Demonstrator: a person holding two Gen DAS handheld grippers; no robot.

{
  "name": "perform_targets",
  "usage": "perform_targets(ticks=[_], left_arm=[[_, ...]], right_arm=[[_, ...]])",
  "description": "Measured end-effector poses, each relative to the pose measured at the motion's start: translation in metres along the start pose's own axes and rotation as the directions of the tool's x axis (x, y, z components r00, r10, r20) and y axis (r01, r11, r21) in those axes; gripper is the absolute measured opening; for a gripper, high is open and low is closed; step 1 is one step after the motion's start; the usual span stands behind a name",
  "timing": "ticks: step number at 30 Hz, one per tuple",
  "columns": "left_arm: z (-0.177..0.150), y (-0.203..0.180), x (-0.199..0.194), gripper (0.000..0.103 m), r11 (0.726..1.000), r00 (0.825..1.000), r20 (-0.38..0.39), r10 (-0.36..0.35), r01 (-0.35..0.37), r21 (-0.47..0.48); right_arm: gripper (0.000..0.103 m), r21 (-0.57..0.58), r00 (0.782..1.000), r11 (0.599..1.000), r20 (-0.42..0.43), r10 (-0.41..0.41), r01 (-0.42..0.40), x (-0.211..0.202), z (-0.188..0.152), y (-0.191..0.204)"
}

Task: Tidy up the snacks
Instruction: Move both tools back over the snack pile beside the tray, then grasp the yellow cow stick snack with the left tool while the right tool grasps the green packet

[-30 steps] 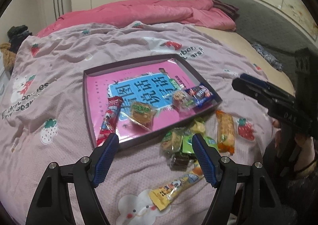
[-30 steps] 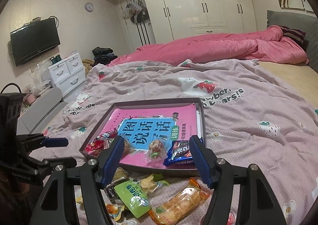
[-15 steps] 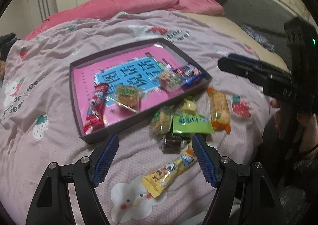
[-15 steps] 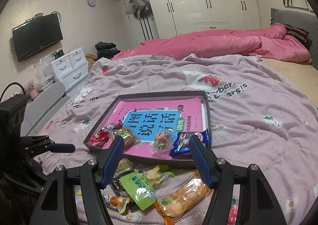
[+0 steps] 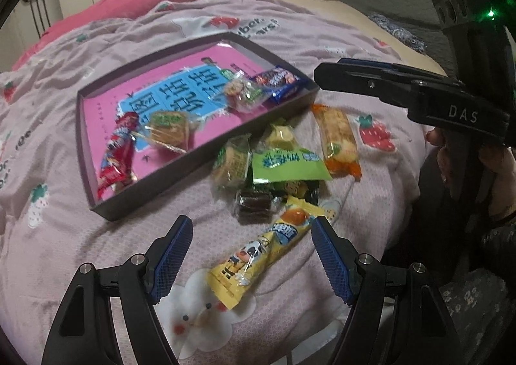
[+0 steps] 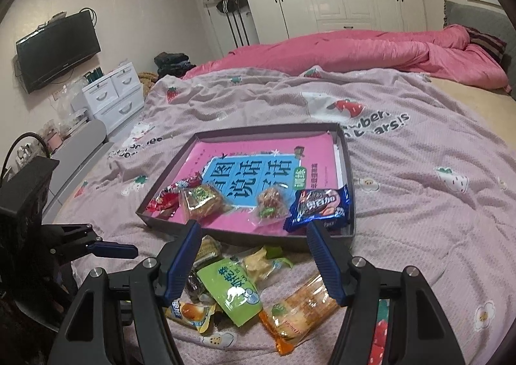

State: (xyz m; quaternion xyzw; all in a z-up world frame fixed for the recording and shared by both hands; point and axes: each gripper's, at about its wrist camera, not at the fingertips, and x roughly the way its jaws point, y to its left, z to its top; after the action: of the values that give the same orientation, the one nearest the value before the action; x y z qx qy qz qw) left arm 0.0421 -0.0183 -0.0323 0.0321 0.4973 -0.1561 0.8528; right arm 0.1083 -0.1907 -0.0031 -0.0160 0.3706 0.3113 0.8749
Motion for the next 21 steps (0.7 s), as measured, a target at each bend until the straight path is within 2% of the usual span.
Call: perform_targets(ticks=[10,21], left_arm=[[-0.008,0.000,0.021,0.077,0.999,0.998,-0.065,-0.015,0.017,0.032],[-0.011,-0.006,0.036,0.077,0.997,0.995,-0.102,-0.012,0.019,0.077]], right_arm=[[0.067,0.006,0.996,1.000,-0.093,0.005,-0.004,0.019,-0.008,0.000],[0.067,-0.011,0.978,1.000,-0.211,0.000,-0.002,0.049,-0.020,0.001]])
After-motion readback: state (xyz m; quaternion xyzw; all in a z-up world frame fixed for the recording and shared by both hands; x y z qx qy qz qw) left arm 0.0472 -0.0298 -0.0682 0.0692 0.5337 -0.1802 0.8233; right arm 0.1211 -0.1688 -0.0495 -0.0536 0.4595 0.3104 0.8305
